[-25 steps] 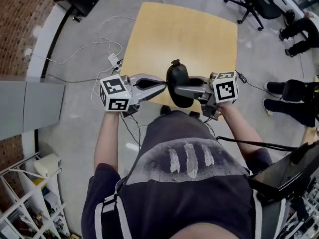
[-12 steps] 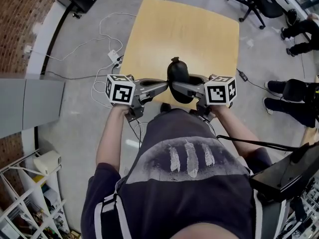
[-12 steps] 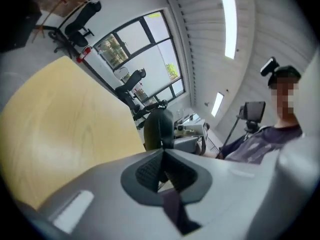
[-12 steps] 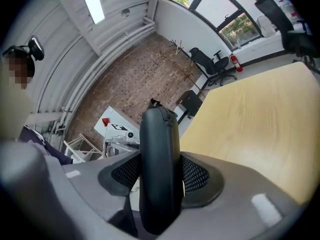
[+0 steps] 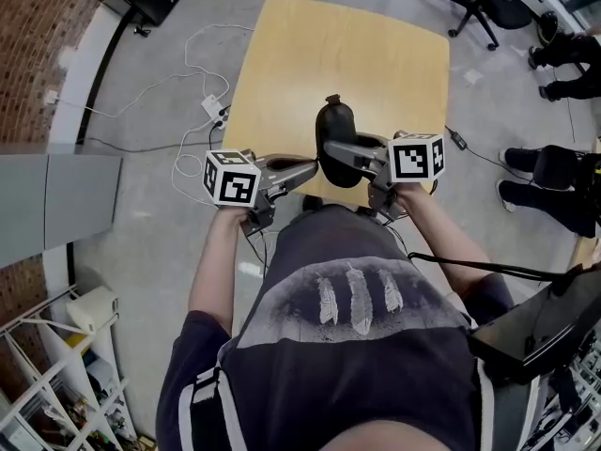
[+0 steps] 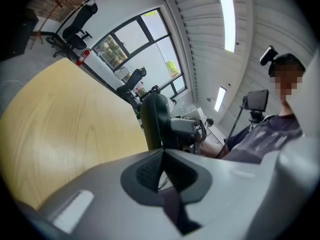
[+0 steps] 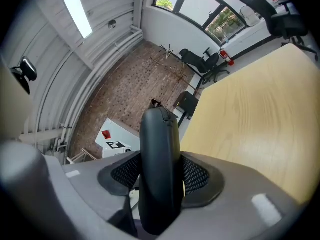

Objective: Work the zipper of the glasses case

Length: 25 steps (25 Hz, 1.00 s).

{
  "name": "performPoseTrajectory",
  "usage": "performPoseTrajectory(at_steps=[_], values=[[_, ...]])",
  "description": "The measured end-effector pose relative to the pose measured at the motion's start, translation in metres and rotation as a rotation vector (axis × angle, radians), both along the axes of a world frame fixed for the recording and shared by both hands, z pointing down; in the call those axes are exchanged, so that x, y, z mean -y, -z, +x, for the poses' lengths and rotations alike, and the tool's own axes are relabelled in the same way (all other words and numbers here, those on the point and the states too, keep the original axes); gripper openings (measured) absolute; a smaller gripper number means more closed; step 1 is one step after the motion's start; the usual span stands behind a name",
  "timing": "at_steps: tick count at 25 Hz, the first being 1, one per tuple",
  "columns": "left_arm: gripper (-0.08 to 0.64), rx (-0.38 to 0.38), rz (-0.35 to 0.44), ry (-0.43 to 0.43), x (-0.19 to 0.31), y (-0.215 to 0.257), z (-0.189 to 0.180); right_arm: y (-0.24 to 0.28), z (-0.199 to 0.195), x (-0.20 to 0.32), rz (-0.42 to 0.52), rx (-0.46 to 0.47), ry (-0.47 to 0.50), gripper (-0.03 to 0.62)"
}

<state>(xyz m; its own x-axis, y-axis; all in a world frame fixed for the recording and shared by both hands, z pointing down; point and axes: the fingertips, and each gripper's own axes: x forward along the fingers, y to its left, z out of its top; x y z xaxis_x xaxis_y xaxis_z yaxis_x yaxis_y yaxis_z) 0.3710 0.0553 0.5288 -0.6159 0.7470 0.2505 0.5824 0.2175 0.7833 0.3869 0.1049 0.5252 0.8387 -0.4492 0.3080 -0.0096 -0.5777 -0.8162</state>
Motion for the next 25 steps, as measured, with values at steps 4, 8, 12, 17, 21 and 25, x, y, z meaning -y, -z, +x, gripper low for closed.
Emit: performPoseTrajectory(at_steps=[4,8,12,17,21,25], values=[[0.000,-0.018,0.007,0.007,-0.003,-0.002,-0.001,-0.003,0.003,-0.004,0.060,0.005,-0.028,0.247],[0.001,-0.026,0.025,-0.016,0.002,-0.008,-0.011,-0.003,0.009,-0.013,0.127,0.000,-0.081,0.247],[0.002,-0.042,0.044,-0.005,0.005,-0.015,-0.015,-0.008,0.013,-0.016,0.150,0.011,-0.098,0.247],[0.002,-0.069,0.059,0.011,0.004,-0.024,-0.011,-0.021,0.026,-0.024,0.216,0.031,-0.144,0.247],[0.002,-0.076,0.075,0.015,-0.003,-0.039,-0.009,-0.041,0.035,-0.037,0.268,0.060,-0.202,0.247],[0.003,-0.190,0.112,0.030,-0.004,-0.058,-0.009,-0.058,0.034,-0.036,0.228,0.093,-0.194,0.250]])
